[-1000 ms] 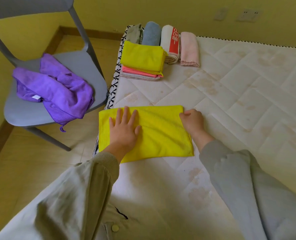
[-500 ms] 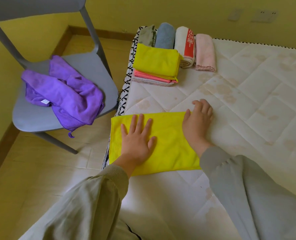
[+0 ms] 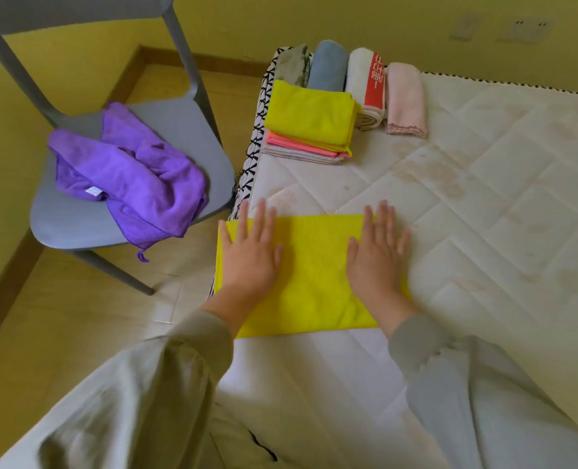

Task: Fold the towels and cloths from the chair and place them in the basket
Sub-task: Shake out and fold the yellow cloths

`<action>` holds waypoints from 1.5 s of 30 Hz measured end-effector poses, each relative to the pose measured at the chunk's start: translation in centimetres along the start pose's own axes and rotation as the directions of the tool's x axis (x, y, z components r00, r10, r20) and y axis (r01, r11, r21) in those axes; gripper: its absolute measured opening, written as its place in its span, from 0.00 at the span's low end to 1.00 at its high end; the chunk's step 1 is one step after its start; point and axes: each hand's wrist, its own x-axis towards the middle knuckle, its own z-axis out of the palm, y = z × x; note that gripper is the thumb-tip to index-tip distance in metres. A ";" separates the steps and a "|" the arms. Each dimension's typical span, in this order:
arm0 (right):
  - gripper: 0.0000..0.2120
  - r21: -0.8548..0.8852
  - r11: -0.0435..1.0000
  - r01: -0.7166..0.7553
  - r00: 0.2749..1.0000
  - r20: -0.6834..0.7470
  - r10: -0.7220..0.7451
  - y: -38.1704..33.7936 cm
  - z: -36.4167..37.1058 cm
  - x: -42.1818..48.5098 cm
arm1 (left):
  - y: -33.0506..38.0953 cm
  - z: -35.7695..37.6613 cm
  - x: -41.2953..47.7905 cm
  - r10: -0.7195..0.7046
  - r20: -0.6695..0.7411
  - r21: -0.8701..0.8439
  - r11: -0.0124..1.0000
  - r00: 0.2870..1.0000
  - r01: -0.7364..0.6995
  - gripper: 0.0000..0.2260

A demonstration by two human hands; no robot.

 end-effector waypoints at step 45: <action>0.15 0.624 0.729 0.280 0.914 0.059 -0.402 -7.0 -21.4 0.7 | -0.7 -22.5 -1.3 -0.038 -0.040 -0.844 0.537 0.998 -0.013 0.10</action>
